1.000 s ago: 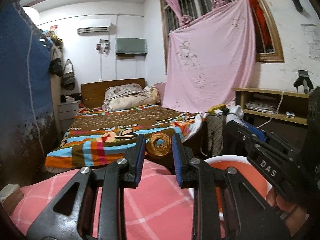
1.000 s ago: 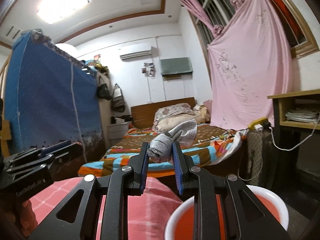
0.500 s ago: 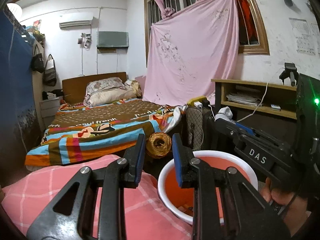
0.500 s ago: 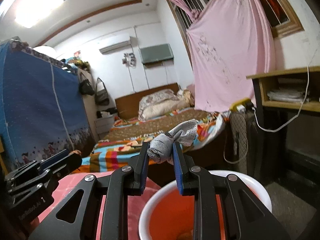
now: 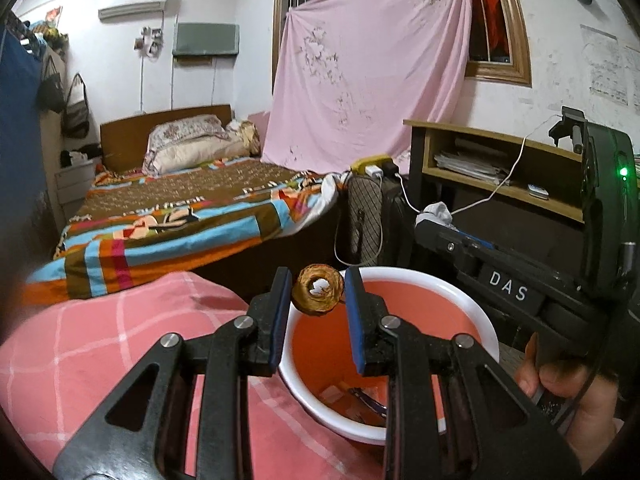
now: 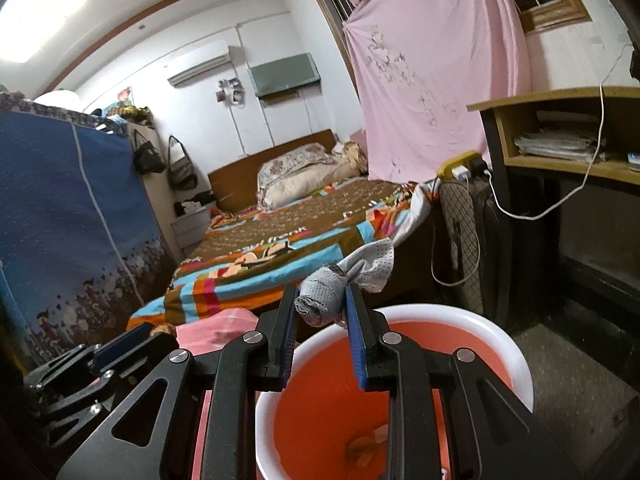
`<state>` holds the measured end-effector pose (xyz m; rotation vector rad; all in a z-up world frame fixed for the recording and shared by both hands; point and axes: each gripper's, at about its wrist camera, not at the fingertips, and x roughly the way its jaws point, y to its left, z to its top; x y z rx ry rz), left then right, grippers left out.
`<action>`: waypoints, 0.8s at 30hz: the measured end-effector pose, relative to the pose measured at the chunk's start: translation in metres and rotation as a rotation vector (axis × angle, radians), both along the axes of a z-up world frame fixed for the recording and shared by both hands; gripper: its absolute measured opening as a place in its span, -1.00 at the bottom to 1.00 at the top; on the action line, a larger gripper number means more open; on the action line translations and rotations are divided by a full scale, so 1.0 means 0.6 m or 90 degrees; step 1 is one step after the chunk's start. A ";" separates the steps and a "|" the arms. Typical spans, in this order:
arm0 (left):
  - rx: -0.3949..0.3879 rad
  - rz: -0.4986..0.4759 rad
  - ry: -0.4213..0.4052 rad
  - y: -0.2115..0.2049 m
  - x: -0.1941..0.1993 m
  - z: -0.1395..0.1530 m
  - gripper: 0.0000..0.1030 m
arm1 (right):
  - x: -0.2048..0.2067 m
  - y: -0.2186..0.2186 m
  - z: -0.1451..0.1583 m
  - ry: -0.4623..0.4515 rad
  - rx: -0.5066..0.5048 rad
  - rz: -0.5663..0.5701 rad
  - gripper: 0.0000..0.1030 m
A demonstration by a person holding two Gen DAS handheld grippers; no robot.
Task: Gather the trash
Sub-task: 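Carry the brown ring and grey rolled cloth over the orange bucket with both tools, then open both tools to drop the ring and cloth into the bucket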
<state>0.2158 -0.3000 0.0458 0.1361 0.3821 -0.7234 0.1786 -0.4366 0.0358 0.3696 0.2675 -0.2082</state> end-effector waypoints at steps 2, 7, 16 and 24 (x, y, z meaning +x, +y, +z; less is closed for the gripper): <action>0.006 -0.003 0.012 -0.006 0.002 -0.005 -0.80 | 0.001 -0.002 -0.002 0.008 0.004 0.000 -0.58; 0.014 -0.009 0.035 -0.015 0.005 -0.013 -0.80 | 0.002 -0.005 -0.006 0.025 0.010 -0.004 -0.57; 0.021 -0.015 0.062 -0.030 0.012 -0.023 -0.80 | 0.002 -0.014 -0.012 0.044 0.018 -0.015 -0.51; 0.032 -0.014 0.071 -0.039 0.014 -0.031 -0.79 | 0.004 -0.023 -0.018 0.062 0.032 -0.023 -0.39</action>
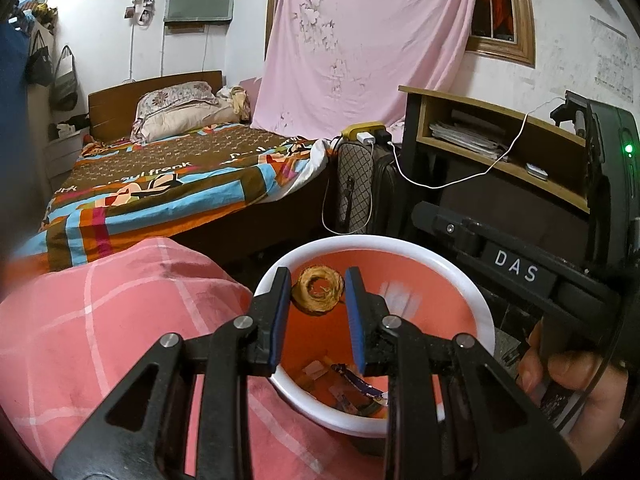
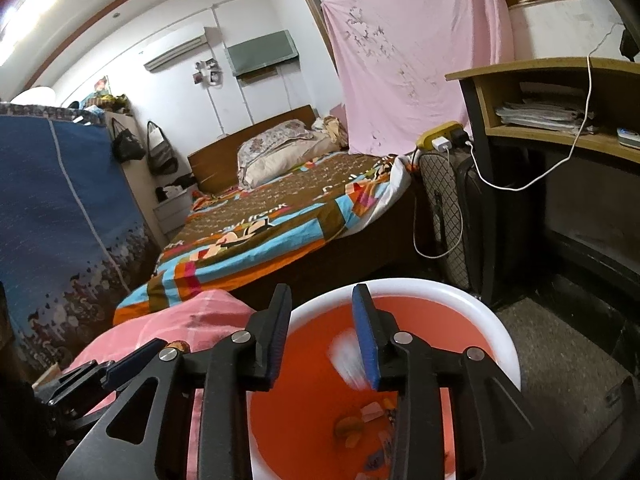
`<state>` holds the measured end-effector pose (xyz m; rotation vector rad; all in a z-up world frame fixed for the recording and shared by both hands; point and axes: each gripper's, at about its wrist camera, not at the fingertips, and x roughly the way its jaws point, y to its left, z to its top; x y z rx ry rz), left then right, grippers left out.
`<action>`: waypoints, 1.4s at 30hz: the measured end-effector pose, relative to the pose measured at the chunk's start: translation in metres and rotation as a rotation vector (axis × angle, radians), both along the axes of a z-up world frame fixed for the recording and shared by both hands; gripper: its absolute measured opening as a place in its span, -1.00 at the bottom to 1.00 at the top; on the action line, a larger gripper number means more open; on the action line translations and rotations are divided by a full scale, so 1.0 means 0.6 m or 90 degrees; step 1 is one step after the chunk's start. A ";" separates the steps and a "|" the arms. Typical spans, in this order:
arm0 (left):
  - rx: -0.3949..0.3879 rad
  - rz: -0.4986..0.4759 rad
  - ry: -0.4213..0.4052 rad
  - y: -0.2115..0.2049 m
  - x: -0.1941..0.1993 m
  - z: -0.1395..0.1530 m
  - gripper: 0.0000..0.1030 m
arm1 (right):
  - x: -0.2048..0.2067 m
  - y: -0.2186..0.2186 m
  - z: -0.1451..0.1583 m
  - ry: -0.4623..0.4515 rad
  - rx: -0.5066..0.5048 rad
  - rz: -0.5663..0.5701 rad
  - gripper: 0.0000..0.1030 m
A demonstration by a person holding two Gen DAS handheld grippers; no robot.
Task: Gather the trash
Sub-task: 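Open both tools to drop the ring and cloth into the bucket, then withdraw both tools from the bucket back over the bedspread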
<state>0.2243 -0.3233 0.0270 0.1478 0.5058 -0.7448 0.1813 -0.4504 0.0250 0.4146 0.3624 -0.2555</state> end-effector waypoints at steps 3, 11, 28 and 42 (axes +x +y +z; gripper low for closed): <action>0.002 0.001 0.002 -0.003 0.001 -0.002 -0.78 | 0.000 0.000 0.000 0.003 0.003 -0.001 -0.37; -0.002 0.005 0.008 0.000 0.003 -0.005 -0.64 | 0.001 0.000 0.000 0.005 0.003 -0.003 -0.27; -0.022 0.070 -0.005 0.035 0.013 0.009 -0.09 | -0.001 -0.004 -0.003 0.007 0.002 -0.010 -0.12; -0.024 0.138 -0.025 0.078 0.027 0.020 0.39 | 0.006 0.012 -0.001 0.014 -0.018 -0.009 -0.05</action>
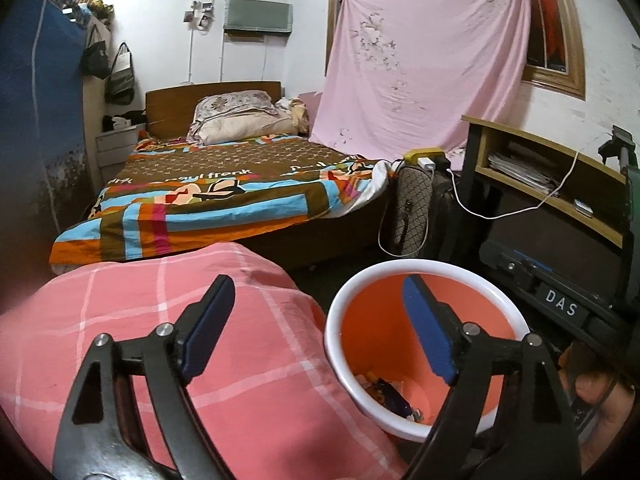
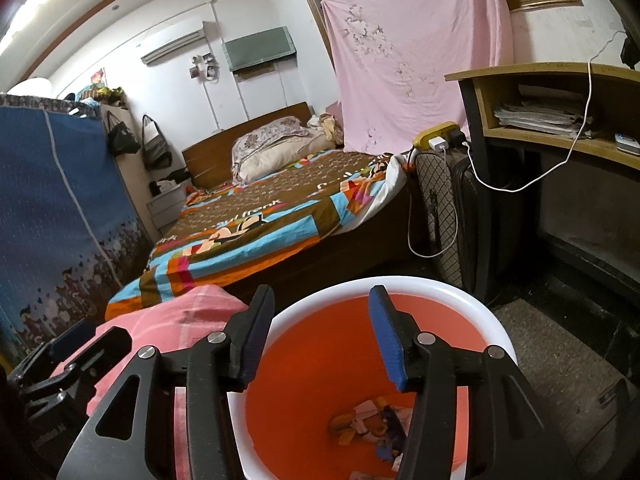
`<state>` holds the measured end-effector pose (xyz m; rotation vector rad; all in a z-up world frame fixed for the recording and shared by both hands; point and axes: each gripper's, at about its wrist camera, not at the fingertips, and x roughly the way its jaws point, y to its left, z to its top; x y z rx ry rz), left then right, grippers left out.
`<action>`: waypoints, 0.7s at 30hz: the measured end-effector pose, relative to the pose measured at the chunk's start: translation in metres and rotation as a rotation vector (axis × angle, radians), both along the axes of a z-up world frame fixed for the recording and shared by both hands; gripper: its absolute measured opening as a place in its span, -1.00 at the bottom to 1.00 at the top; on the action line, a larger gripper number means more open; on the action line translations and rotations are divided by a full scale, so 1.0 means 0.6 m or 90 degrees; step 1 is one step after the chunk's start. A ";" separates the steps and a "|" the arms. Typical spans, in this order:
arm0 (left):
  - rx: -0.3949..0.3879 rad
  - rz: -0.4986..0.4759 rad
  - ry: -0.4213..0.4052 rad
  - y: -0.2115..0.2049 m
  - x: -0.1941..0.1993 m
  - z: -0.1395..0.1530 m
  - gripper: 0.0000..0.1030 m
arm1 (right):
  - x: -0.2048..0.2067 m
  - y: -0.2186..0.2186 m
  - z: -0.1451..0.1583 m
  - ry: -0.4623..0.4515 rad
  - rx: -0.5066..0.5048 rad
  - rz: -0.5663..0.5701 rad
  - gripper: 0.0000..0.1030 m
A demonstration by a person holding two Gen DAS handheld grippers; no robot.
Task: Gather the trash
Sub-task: 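Withdraw both tools from the bucket back over the bedspread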
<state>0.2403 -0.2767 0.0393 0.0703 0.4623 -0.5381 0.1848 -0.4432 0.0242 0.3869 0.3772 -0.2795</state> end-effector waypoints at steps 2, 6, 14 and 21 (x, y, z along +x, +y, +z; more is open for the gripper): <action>-0.005 0.010 0.004 0.007 0.002 0.000 0.63 | 0.000 0.001 0.000 0.000 -0.001 0.001 0.02; -0.034 0.043 -0.008 0.033 0.002 0.002 0.76 | -0.004 0.006 0.005 -0.011 -0.012 0.001 0.47; -0.035 0.076 -0.010 0.054 0.006 0.003 0.76 | -0.008 0.018 0.016 -0.031 -0.031 -0.007 0.92; -0.042 0.098 -0.011 0.075 0.009 0.006 0.76 | -0.009 0.032 0.022 -0.043 -0.055 -0.007 1.00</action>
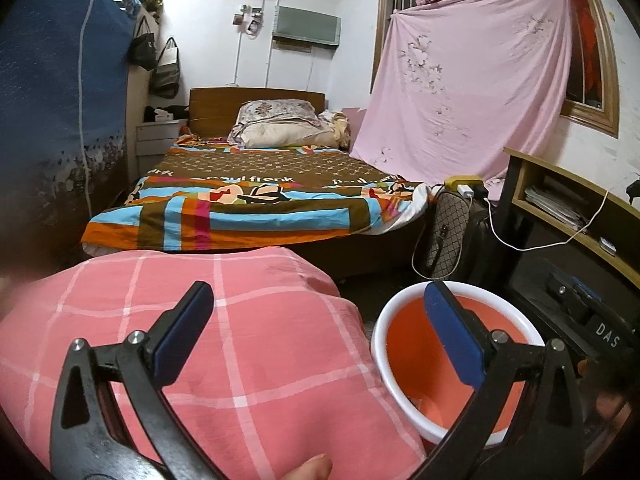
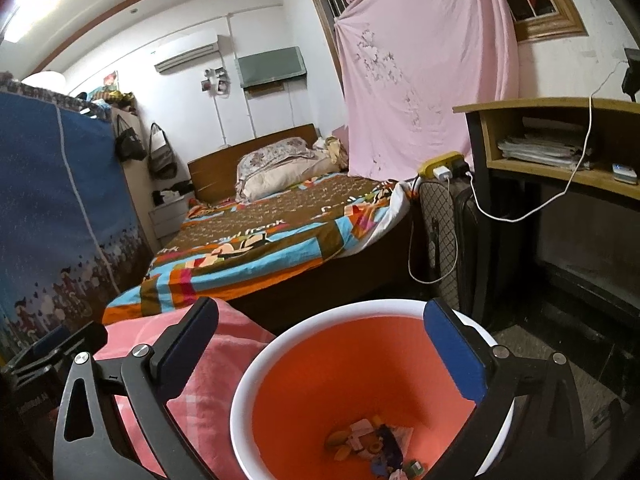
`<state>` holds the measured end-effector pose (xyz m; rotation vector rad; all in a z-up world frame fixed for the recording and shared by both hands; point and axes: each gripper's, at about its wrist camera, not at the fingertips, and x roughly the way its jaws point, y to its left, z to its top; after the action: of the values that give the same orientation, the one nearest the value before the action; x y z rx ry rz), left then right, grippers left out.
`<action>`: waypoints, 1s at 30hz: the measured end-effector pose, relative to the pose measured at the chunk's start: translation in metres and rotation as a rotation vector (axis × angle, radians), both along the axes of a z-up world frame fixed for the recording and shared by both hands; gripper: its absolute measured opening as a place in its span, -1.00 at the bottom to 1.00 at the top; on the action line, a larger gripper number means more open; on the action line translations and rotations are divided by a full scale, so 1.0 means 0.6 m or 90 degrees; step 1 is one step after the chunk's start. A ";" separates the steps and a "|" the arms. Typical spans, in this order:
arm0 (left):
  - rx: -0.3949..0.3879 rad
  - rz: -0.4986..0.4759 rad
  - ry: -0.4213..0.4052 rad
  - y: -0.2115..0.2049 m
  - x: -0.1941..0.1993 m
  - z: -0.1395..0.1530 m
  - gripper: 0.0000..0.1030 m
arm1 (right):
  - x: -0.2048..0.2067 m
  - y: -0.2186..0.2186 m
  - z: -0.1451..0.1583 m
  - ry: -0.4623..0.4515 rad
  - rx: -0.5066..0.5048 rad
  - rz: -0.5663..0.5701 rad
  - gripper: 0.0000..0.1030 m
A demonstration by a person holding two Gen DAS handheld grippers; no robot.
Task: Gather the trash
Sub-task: 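Withdraw both tools from the bucket back over the bedspread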
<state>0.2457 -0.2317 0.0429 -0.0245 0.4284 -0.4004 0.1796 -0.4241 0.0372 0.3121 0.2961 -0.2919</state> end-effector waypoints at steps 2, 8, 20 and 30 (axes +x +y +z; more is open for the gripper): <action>-0.001 0.003 -0.002 0.005 -0.001 0.001 0.76 | -0.001 0.005 0.002 -0.003 -0.005 0.001 1.00; 0.001 0.011 -0.009 0.018 -0.005 0.002 0.76 | -0.005 0.020 0.008 -0.022 -0.026 0.005 1.00; -0.007 0.042 -0.030 0.057 -0.024 0.001 0.76 | -0.007 0.057 0.015 -0.035 -0.074 0.024 1.00; -0.022 0.073 -0.050 0.113 -0.060 0.004 0.76 | -0.021 0.100 0.025 -0.071 -0.133 0.064 1.00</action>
<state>0.2096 -0.1641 0.0455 -0.0661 0.3416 -0.2943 0.1667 -0.3643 0.0524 0.1062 0.1692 -0.2042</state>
